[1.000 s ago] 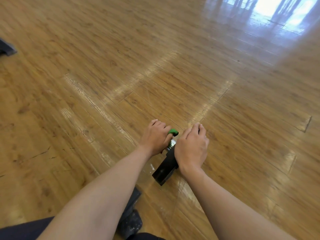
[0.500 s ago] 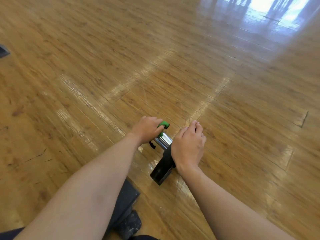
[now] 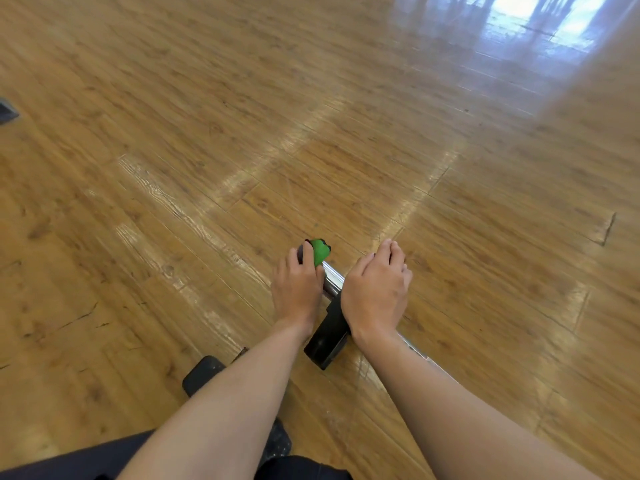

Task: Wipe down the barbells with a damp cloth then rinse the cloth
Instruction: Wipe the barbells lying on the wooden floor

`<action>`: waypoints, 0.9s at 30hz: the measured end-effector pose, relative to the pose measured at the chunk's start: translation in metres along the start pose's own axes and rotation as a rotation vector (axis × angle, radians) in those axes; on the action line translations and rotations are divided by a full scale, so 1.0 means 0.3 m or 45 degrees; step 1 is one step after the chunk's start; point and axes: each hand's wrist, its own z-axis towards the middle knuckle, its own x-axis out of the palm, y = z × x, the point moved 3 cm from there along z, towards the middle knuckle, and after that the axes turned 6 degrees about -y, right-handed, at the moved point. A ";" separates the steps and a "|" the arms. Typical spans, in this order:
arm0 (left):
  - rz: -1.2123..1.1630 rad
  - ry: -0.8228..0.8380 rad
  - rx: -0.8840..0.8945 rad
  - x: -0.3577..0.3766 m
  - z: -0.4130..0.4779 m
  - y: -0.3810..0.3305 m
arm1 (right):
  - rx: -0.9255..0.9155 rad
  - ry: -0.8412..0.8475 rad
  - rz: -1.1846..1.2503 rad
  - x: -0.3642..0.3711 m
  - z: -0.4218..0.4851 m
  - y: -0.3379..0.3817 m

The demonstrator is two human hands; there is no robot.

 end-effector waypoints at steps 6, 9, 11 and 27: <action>-0.141 0.201 0.863 0.002 0.035 -0.053 | 0.031 0.013 0.005 -0.002 0.041 -0.006; -0.029 0.328 0.923 -0.008 0.078 -0.113 | 0.046 0.018 0.010 -0.005 0.069 -0.013; 0.031 0.444 0.953 -0.029 0.107 -0.157 | 0.061 0.015 0.028 -0.005 0.094 -0.022; -0.652 0.341 0.117 -0.143 0.023 -0.132 | -0.012 0.049 0.006 -0.011 0.059 -0.014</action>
